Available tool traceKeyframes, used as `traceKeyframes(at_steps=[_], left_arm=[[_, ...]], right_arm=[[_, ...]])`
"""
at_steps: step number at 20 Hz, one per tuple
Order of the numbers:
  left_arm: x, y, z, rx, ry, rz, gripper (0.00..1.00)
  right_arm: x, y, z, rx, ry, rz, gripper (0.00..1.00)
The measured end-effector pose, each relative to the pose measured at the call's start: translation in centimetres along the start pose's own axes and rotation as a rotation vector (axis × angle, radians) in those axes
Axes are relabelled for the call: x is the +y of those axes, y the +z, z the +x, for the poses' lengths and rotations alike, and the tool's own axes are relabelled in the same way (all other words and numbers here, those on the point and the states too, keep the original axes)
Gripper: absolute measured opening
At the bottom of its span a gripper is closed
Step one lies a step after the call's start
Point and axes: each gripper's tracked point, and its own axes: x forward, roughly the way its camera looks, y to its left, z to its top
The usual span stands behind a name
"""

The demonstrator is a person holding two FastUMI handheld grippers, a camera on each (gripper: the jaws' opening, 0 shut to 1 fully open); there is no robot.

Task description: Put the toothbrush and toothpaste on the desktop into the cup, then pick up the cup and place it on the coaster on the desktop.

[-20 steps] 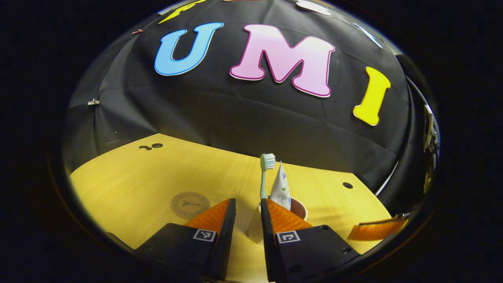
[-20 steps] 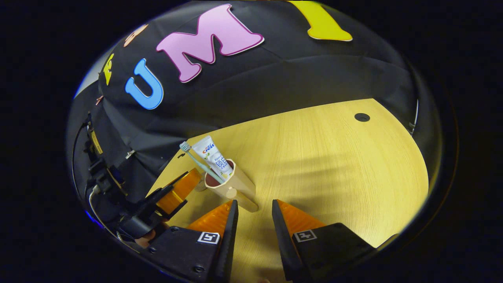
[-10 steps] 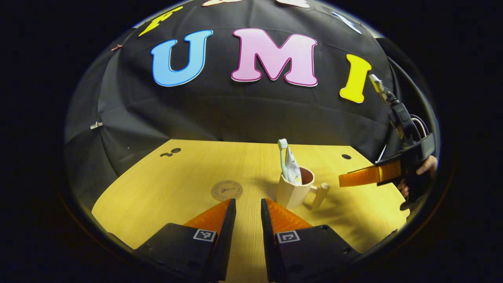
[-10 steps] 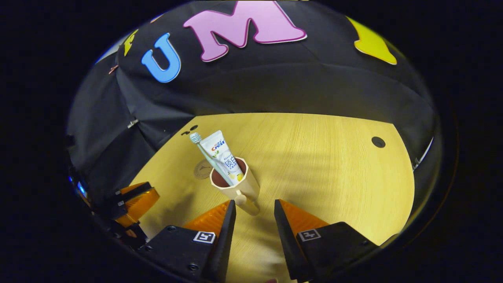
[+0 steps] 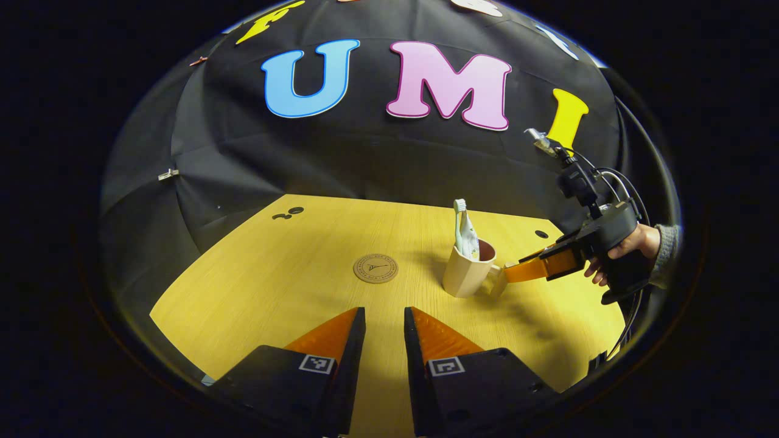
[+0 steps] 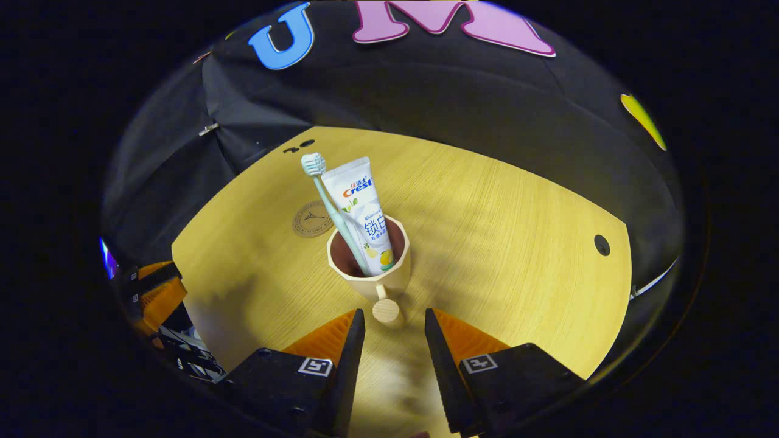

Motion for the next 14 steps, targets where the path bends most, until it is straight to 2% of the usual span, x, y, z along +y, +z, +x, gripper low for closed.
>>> traceKeyframes(at_steps=[7, 8, 9, 10, 14], left_arm=[[1.7, -0.4, -0.1, 0.001, 0.020, -0.016, 0.41], [1.9, -0.5, -0.1, 0.004, 0.023, -0.015, 0.41], [2.2, -0.7, 0.0, 0.006, 0.025, -0.017, 0.41], [2.5, -0.7, 0.0, 0.007, 0.027, -0.021, 0.41], [3.5, -0.8, 0.3, 0.008, 0.038, -0.040, 0.42]], right_arm=[[0.4, -0.2, 2.9, 0.107, 0.002, -0.082, 0.61], [0.5, -0.1, 3.1, 0.117, -0.001, -0.090, 0.52], [0.5, -0.2, 3.3, 0.128, -0.001, -0.096, 0.52], [0.9, -0.2, 3.6, 0.137, 0.004, -0.102, 0.62], [1.7, -0.5, 4.4, 0.168, 0.014, -0.142, 0.59]])
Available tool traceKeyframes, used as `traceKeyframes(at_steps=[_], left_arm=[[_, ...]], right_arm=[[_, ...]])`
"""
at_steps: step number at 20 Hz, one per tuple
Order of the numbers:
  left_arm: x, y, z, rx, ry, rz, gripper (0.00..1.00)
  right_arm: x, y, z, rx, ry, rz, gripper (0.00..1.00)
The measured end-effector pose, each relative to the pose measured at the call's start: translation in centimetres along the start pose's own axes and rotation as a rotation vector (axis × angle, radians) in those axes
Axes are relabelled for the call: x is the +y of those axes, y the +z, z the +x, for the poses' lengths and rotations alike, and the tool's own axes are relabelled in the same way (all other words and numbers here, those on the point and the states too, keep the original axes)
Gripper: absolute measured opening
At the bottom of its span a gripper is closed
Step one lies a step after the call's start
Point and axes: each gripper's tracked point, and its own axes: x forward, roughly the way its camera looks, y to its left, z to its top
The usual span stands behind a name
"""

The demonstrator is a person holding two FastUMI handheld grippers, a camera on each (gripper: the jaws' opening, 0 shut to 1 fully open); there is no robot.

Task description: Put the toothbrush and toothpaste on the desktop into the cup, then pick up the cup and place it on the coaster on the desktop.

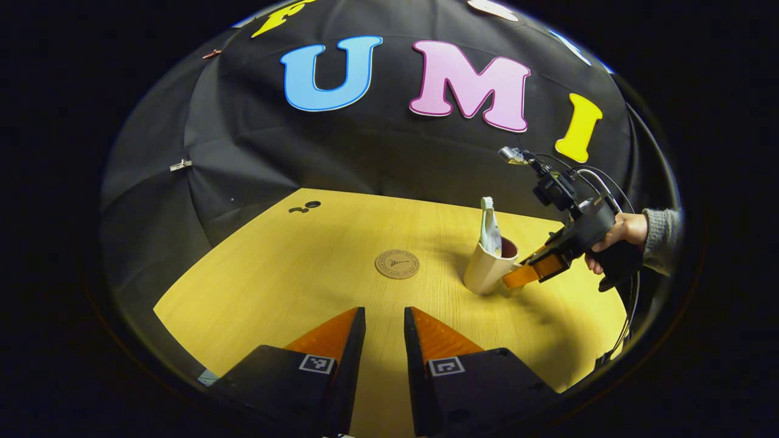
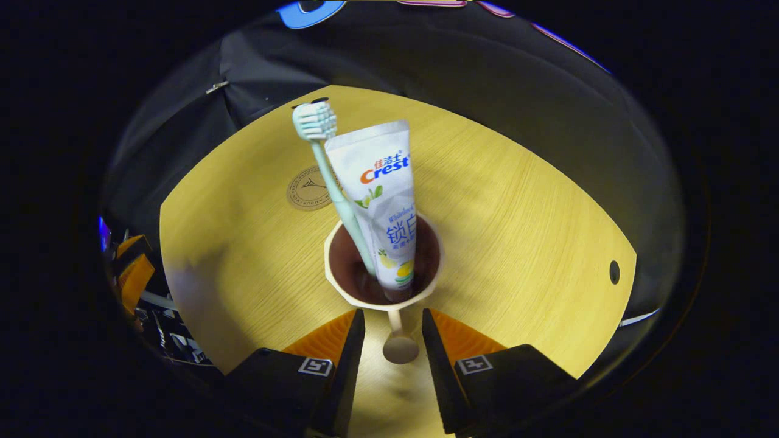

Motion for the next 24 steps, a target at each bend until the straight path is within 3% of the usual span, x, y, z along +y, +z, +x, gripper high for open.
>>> traceKeyframes(at_steps=[1, 3, 5, 8, 13, 16, 19, 24], left_arm=[[0.2, -0.2, 0.0, 0.002, 0.001, -0.003, 0.41], [0.6, -0.3, 0.1, 0.005, 0.004, -0.007, 0.42], [1.0, -0.3, 0.3, 0.007, 0.005, -0.013, 0.41], [1.6, -0.3, 0.3, 0.008, 0.003, -0.020, 0.42], [2.5, -0.4, 0.5, 0.010, -0.007, -0.021, 0.42], [3.6, -0.4, 0.5, 0.014, -0.011, -0.025, 0.42], [4.7, -0.4, 0.7, 0.017, -0.010, -0.031, 0.41], [7.4, 0.0, 1.2, 0.018, 0.001, -0.044, 0.41]], right_arm=[[-0.3, 0.0, 0.0, 0.009, -0.020, -0.013, 0.57], [-0.4, -0.4, 0.1, 0.024, -0.029, -0.012, 0.23], [-0.3, -0.3, -0.1, 0.026, -0.037, -0.016, 0.27], [-0.2, -0.2, -0.3, 0.016, -0.041, -0.005, 0.16], [0.0, 0.6, -1.0, -0.049, -0.101, 0.003, 0.16], [0.8, 2.5, -0.9, -0.081, -0.075, 0.053, 0.16], [1.3, 4.4, -1.6, -0.123, -0.086, 0.044, 0.16], [4.6, 8.3, -0.3, -0.156, -0.041, 0.046, 0.16]])
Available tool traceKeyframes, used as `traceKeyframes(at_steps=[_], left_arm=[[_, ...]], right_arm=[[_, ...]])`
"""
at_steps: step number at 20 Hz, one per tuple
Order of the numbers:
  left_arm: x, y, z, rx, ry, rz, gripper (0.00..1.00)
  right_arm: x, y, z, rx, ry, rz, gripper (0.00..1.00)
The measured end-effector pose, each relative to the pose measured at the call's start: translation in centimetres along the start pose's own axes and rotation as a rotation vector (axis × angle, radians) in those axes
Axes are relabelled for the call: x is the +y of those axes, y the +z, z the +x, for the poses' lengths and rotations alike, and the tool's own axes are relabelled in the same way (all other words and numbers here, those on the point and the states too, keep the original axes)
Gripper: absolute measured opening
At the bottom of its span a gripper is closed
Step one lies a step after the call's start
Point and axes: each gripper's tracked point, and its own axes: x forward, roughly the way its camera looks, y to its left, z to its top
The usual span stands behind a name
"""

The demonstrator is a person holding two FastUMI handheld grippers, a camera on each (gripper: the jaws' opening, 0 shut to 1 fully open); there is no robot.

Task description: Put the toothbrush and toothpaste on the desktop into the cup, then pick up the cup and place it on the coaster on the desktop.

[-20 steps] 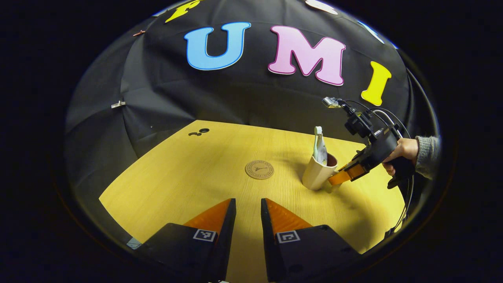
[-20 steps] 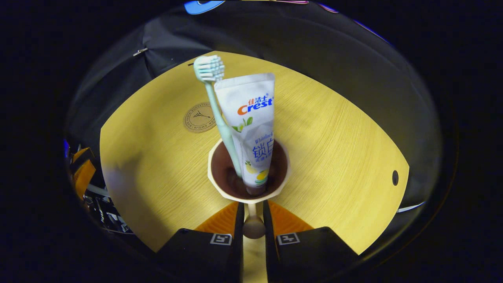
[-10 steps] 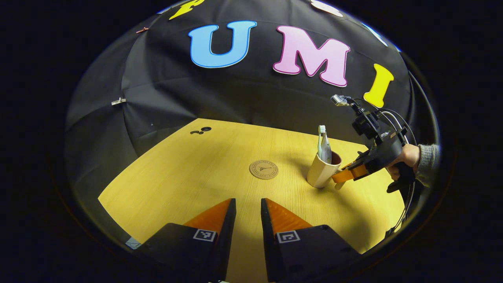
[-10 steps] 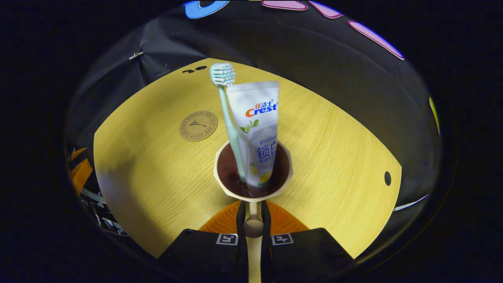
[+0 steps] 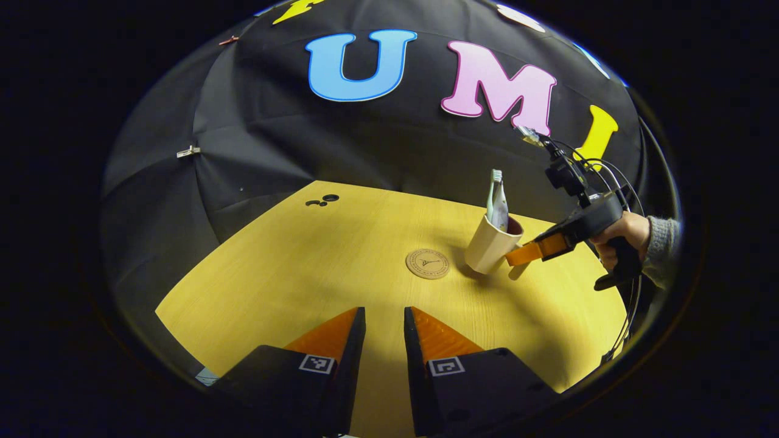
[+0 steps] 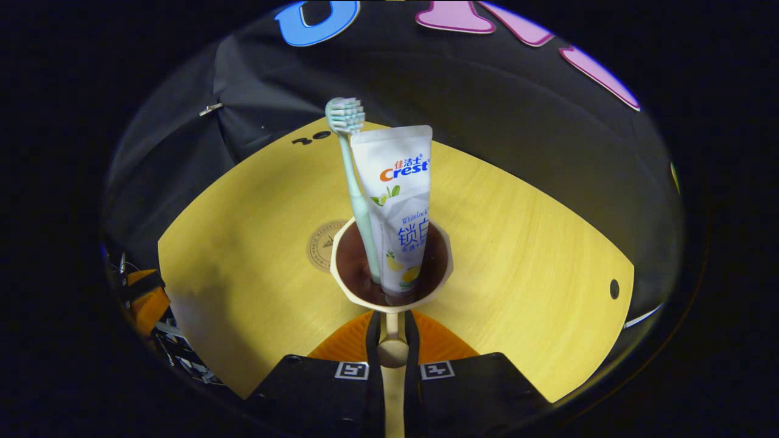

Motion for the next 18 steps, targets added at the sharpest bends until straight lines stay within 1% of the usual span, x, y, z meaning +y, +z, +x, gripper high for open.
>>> traceKeyframes(at_steps=[4, 10, 13, 18], left_arm=[[2.0, 0.2, 0.2, 0.008, 0.008, -0.015, 0.42], [4.7, 0.3, 1.1, 0.022, 0.028, -0.043, 0.42], [5.3, 0.2, 1.6, 0.025, 0.032, -0.050, 0.42], [5.8, 0.0, 1.9, 0.033, 0.031, -0.059, 0.42]], right_arm=[[3.2, 2.5, 2.4, 0.001, 0.032, -0.006, 0.16], [6.0, 3.6, 5.3, 0.033, 0.059, -0.032, 0.16], [6.7, 3.7, 5.7, 0.042, 0.065, -0.040, 0.16], [6.9, 3.6, 6.1, 0.071, 0.058, -0.041, 0.16]])
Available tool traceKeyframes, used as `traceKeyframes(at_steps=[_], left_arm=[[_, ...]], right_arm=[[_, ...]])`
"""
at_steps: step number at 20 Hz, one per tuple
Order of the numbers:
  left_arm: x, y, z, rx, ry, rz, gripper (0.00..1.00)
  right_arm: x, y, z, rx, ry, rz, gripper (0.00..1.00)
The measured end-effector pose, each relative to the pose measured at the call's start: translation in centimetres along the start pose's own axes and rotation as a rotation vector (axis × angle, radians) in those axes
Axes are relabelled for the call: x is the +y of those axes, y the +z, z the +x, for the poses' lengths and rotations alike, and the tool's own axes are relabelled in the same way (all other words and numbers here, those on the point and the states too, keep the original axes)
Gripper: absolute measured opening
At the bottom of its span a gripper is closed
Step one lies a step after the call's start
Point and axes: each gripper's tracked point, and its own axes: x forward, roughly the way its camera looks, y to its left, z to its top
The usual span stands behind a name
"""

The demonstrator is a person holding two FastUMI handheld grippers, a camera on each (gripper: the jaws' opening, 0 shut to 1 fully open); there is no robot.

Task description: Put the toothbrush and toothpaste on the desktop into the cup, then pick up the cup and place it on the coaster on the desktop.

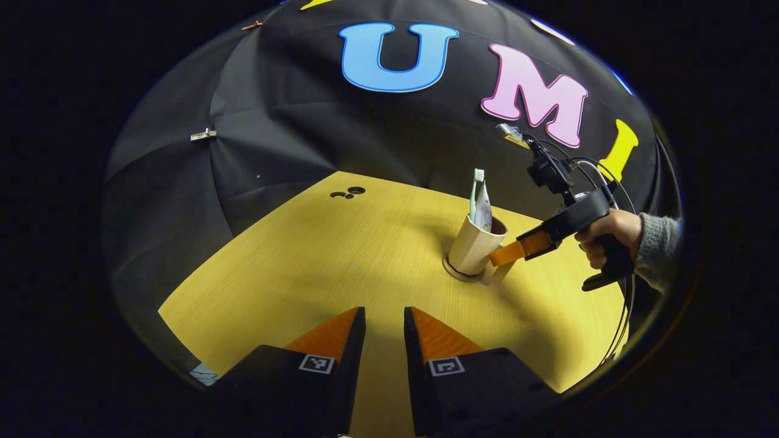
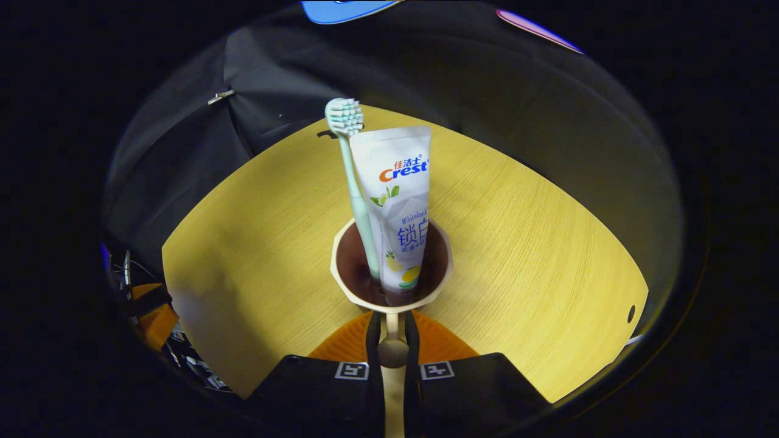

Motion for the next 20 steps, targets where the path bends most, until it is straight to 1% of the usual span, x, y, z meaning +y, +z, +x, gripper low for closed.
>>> traceKeyframes(at_steps=[5, 6, 7, 9, 10, 14, 15, 16, 19, 20], left_arm=[[0.1, 0.1, 0.2, 0.000, 0.000, -0.001, 0.42], [0.1, 0.1, 0.2, 0.000, 0.000, -0.001, 0.42], [-0.1, 0.2, 0.2, -0.001, -0.001, -0.001, 0.42], [-0.3, 0.2, 0.1, 0.000, -0.002, 0.002, 0.41], [-0.3, 0.2, 0.0, 0.000, -0.002, 0.004, 0.42], [-0.5, 0.6, -0.3, -0.002, -0.005, 0.011, 0.41], [-0.4, 0.6, -0.4, -0.001, -0.004, 0.013, 0.42], [-0.4, 0.8, -0.5, -0.002, -0.002, 0.013, 0.42], [-0.5, 1.2, -0.7, -0.004, -0.002, 0.011, 0.42], [-0.5, 1.4, -0.9, -0.004, -0.002, 0.012, 0.42]], right_arm=[[-0.1, -0.1, 0.0, 0.006, -0.005, -0.013, 0.16], [-0.2, -0.1, 0.0, 0.009, -0.007, -0.022, 0.10], [-0.2, -0.1, 0.0, 0.009, -0.011, -0.032, 0.16], [-0.2, -0.1, -0.1, 0.009, -0.014, -0.032, 0.18], [-0.2, -0.3, -0.1, 0.012, -0.014, -0.028, 0.22], [-0.4, -0.6, -0.1, 0.007, -0.017, -0.003, 0.29], [-0.5, -0.5, -0.2, 0.001, -0.022, 0.013, 0.29], [-0.6, -0.3, -0.4, -0.009, -0.026, 0.030, 0.33], [-0.8, 0.2, -1.5, -0.047, -0.025, 0.073, 0.41], [-1.0, 0.5, -2.1, -0.071, -0.030, 0.084, 0.41]])
